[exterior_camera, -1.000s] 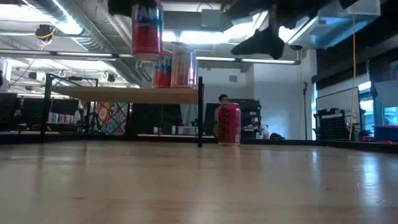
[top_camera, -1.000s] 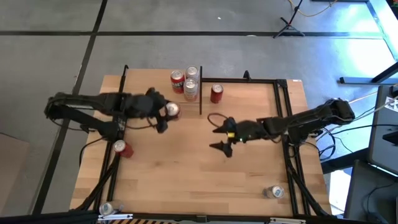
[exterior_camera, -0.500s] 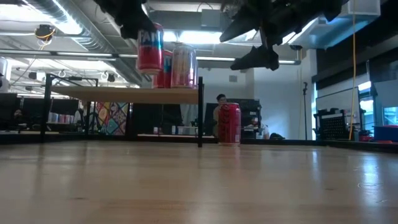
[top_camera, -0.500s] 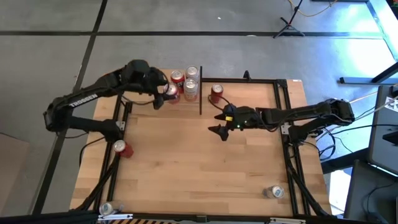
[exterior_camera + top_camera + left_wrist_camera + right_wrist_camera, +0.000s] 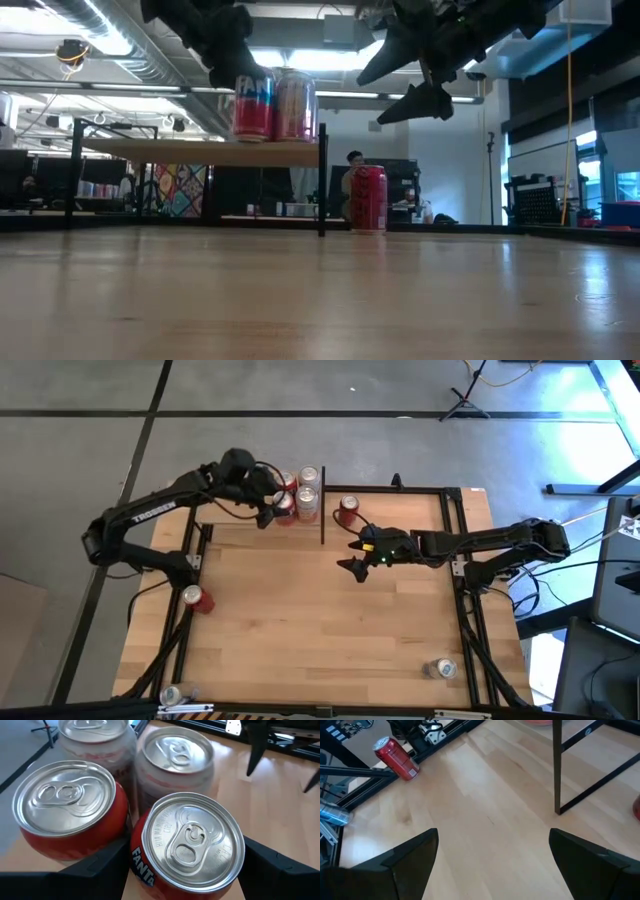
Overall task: Place canned beverage on shelf
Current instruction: Put the orange soda can on the shelf aligned with the other orange soda can, then put the top red soda can on the shelf
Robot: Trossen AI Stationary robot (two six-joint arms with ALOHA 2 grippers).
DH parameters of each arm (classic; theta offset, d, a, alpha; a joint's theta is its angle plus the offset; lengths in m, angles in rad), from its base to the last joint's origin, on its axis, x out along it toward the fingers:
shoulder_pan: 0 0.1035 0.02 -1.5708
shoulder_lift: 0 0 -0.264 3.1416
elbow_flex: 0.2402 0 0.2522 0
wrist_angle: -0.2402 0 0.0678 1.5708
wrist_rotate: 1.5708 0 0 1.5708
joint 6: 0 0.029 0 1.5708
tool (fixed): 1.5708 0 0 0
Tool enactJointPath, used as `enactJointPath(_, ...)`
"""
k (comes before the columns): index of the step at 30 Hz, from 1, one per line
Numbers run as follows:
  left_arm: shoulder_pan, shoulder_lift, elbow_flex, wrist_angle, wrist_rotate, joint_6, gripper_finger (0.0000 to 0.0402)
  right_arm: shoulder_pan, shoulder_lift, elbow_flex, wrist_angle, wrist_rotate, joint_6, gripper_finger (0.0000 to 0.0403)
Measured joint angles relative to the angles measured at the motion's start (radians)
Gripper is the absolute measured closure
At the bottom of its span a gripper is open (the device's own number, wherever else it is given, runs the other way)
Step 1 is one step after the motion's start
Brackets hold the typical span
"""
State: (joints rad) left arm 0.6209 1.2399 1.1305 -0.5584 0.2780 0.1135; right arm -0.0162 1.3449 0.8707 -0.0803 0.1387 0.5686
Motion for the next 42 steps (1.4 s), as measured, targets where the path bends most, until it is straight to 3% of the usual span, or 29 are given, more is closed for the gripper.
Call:
enactJointPath(10, 0.036, 0.021, 0.002, 0.010, 0.033, 0.020, 0.0120, 0.003, 0.000, 0.000, -0.001, 0.000, 0.000, 0.0036)
enactJointPath(22, 0.036, 0.018, 0.010, 0.026, 0.011, 0.021, 0.0063, 0.003, 0.000, 0.000, -0.001, 0.000, 0.000, 0.0036)
enactJointPath(32, 0.030, 0.017, 0.150, -0.041, 0.025, 0.013, 0.0059, 0.003, 0.000, 0.000, 0.000, -0.001, 0.000, 0.0036)
enactJointPath(38, 0.030, 0.015, 0.305, -0.177, 0.028, 0.004, 0.0059, 0.003, 0.000, 0.000, 0.011, 0.009, 0.003, 0.0036)
enactJointPath(42, 0.005, -0.007, 0.342, -0.252, 0.024, 0.000, 0.0059, 0.003, 0.000, 0.000, 0.013, 0.008, -0.001, 0.0036)
